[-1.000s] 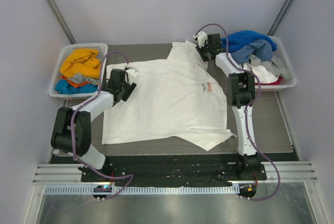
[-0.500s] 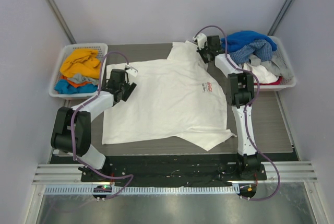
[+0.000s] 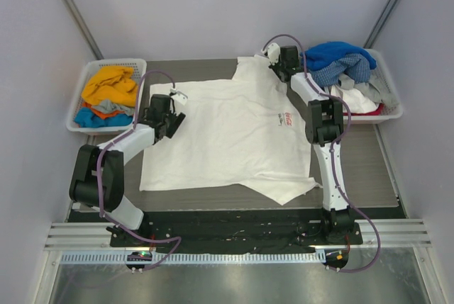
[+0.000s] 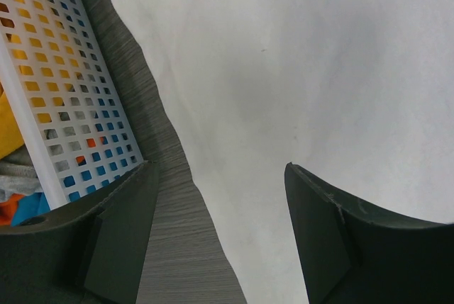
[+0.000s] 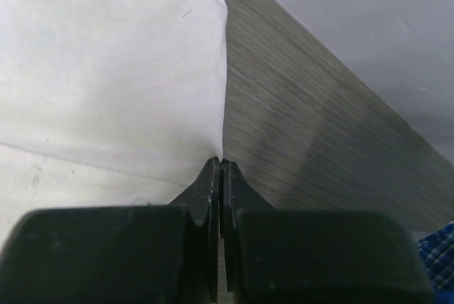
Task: Fold and stack the t-shirts
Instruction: Flatten out the tshirt
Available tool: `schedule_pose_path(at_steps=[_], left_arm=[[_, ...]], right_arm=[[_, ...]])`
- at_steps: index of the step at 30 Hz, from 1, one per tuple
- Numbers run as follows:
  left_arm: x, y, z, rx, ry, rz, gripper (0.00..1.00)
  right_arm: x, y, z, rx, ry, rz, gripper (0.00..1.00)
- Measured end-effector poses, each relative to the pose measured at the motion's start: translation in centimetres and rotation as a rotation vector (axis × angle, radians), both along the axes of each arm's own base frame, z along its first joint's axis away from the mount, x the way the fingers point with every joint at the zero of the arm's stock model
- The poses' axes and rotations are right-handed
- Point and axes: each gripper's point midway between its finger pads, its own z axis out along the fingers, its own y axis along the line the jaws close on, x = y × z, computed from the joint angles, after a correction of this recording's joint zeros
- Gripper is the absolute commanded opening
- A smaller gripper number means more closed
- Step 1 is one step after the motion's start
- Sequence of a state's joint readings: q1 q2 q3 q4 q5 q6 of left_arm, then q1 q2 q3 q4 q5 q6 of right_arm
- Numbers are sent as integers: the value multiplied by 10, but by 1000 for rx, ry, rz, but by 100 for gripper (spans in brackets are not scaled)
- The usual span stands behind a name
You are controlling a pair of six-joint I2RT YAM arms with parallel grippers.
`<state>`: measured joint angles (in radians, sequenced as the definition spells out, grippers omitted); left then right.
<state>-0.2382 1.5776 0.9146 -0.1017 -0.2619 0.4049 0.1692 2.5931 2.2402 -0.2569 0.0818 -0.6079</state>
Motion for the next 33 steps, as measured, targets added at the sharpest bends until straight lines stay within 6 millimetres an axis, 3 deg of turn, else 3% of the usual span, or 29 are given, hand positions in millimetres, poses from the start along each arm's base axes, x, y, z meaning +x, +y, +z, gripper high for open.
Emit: schedule_pose_path(at_steps=[14,17,18,21,28,33], left_arm=[[-2,0,-6,4,15,0,76],[-2,0,-9,5,21,0,76],[-2,0,-9,6,23,0,76],[-2,0,-12,7,29,0,76],[3,0,-21,19,49,-7,76],[23,-5,-26,31,57,-25,76]], right_arm=[[22,-19,9,-144,-84,-17,4],[21,-17,5,-144,-87,-15,18],[19,-13,2,-144,-86,-8,29],[7,-12,-11,-168,-60,-8,45],[-16,-5,4,-140,-50,-19,56],[-38,-6,20,-111,-39,-36,60]])
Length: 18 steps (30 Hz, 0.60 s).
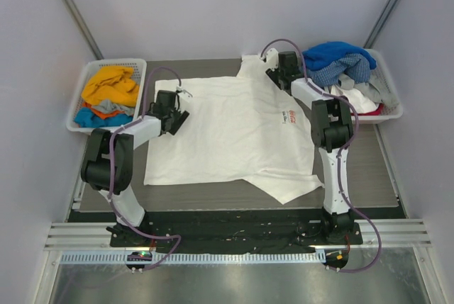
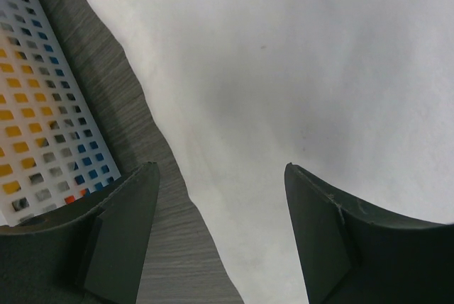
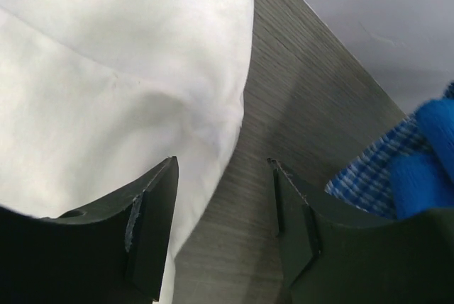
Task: Fold and stack the t-shirts
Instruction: Flatten out the tshirt
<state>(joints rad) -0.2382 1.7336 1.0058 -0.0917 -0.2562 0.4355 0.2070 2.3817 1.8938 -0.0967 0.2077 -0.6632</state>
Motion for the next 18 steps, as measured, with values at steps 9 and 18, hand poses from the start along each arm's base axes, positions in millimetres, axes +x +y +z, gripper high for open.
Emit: schedule_pose_path(at_steps=[9,18], left_arm=[[17,3,-15,79,15,-35,75],[3,26,-13,246,-2,-59,74]], right_arm=[[-47,-16,49,-4,-30,-39,60],[-83,-32,31,-57,36,-73,60]])
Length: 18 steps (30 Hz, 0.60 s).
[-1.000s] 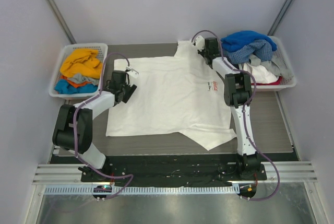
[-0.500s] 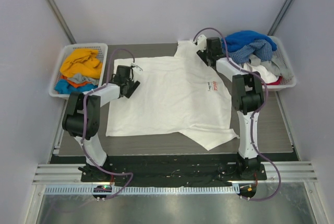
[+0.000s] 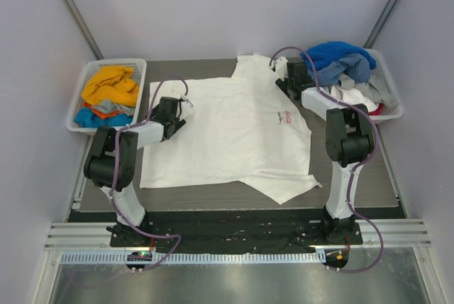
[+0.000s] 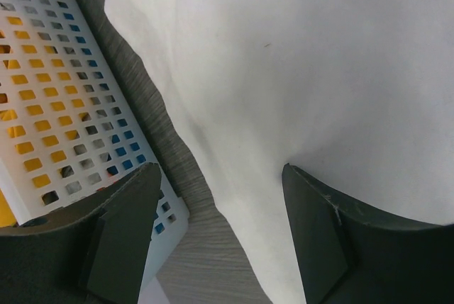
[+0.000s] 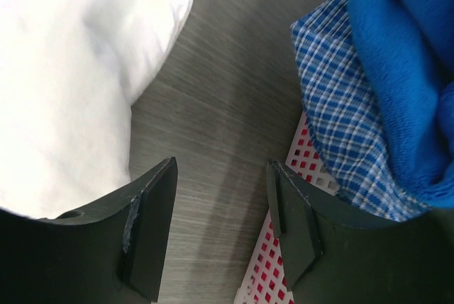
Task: Fold and stack the t-shirts
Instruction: Flatten out the tshirt
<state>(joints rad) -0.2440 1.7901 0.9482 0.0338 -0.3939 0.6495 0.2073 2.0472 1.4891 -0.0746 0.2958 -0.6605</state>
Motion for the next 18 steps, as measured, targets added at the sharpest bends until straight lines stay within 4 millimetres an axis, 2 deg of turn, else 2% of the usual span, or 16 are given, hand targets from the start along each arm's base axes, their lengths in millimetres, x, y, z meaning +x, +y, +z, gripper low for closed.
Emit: schedule_pose_path(at_steps=[10,18], left_arm=[[-10,21,1,141,35,3,74],[-18,42,1,231,55,7,74]], right_arm=[[-3,-5,-9,-17,14,-21,60],[10,0,-39,2,47,-29,59]])
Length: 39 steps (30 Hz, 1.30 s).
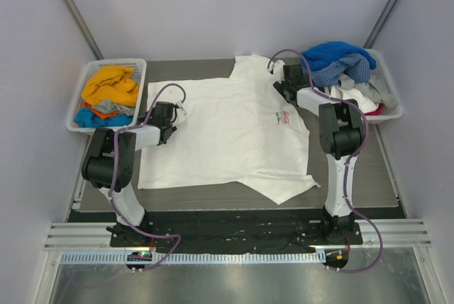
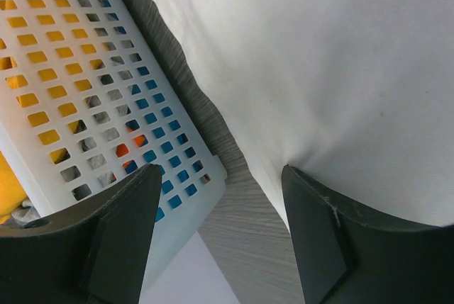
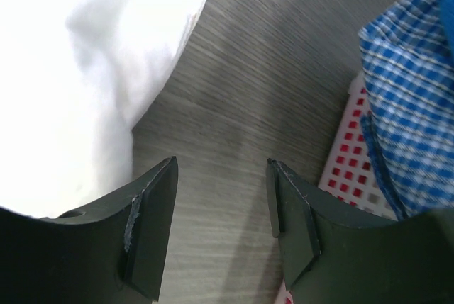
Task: Fold and stack the t-shirts
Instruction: Flatten out the tshirt
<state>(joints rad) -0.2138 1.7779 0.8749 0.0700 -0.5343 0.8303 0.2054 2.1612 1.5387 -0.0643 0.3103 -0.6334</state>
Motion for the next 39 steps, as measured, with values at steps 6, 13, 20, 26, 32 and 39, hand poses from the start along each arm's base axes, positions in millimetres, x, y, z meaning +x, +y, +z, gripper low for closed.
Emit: schedule_pose_path(at_steps=[6,13,20,26,32,39], left_arm=[[-1,8,0,17,11,4,73],[-1,8,0,17,11,4,73],[-1,8,0,17,11,5,73],[-1,9,-1,17,11,8,73],[-1,9,-1,18,10,11,72],[-1,9,-1,17,9,12,72]], right_arm=[[19,8,-8,31,-12,1,59],[39,16,12,73,-72,7,59],[56,22,27,105,-122,7,59],[55,25,2,115,-79,11,59],[53,28,-8,135,-59,11,59],[55,29,-16,134,-53,13,59]])
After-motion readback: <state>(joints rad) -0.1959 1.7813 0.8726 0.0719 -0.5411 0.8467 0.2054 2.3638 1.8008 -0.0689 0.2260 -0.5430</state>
